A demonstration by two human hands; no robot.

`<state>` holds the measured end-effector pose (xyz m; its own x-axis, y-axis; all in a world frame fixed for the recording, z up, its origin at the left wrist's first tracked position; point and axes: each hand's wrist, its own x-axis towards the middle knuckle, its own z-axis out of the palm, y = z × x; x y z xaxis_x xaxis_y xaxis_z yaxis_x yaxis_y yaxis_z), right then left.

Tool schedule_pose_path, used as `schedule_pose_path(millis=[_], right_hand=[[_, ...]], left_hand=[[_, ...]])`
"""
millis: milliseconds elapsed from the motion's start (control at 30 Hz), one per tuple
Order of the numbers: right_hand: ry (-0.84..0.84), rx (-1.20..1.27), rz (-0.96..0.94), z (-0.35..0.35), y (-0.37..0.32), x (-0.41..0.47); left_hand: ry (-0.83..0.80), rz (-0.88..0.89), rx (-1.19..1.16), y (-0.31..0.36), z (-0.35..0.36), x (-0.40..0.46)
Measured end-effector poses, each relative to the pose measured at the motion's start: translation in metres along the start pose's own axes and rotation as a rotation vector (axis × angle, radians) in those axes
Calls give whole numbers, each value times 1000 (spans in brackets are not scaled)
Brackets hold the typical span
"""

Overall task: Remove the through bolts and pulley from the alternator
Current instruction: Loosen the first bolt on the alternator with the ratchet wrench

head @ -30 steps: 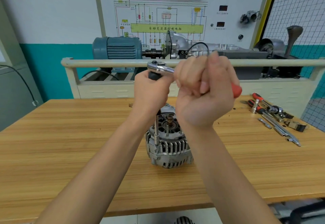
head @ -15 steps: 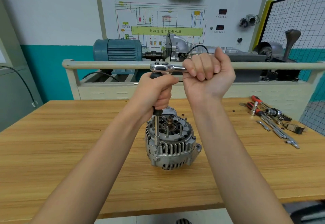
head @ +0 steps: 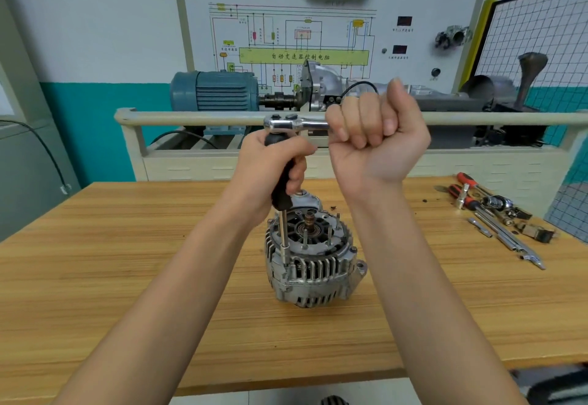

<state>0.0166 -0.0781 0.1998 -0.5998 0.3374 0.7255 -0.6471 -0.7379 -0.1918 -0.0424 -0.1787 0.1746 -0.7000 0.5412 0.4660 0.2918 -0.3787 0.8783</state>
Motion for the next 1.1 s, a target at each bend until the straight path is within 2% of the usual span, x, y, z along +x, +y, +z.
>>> schedule_pose_path(millis=[100,133,200,367,533,600,667,733,800,867,967,1033,1100], right_hand=[[117,297,184,-14,-2,13],[140,354,206,-17,-2,16],[173,367,194,-21,-2,17],[157,161,29,-9,-3,1],[-33,-155,-216,9,5,-23],[-103,-295,-374,13,13,-31],[-138,-367,-453,15,20,-34],[-144,-331,-391,13,17,-28],[-119,-218,-215,10,8,-17],[-26,-53,-14,2,1,-3],[110,258,213,-12,-2,14],[179,382,252,-19,-2,19],[219,363,202,-22,-2,19]], left_hand=[[-322,-95,-78,1,-8,2],[-384,-120,-96,1,-8,3],[-398,-162,-133,0,-7,5],[-208,-135,-105,-3,-1,3],[170,-49,41,-4,17,-1],[259,-27,76,-5,23,-1],[305,-10,94,-7,26,-1],[314,-9,84,-6,24,-2],[270,-11,63,-5,17,-3],[171,-9,41,-3,8,-5],[-76,-59,-4,0,1,-6],[-196,-114,-19,1,1,-3],[-204,-165,-53,1,2,0]])
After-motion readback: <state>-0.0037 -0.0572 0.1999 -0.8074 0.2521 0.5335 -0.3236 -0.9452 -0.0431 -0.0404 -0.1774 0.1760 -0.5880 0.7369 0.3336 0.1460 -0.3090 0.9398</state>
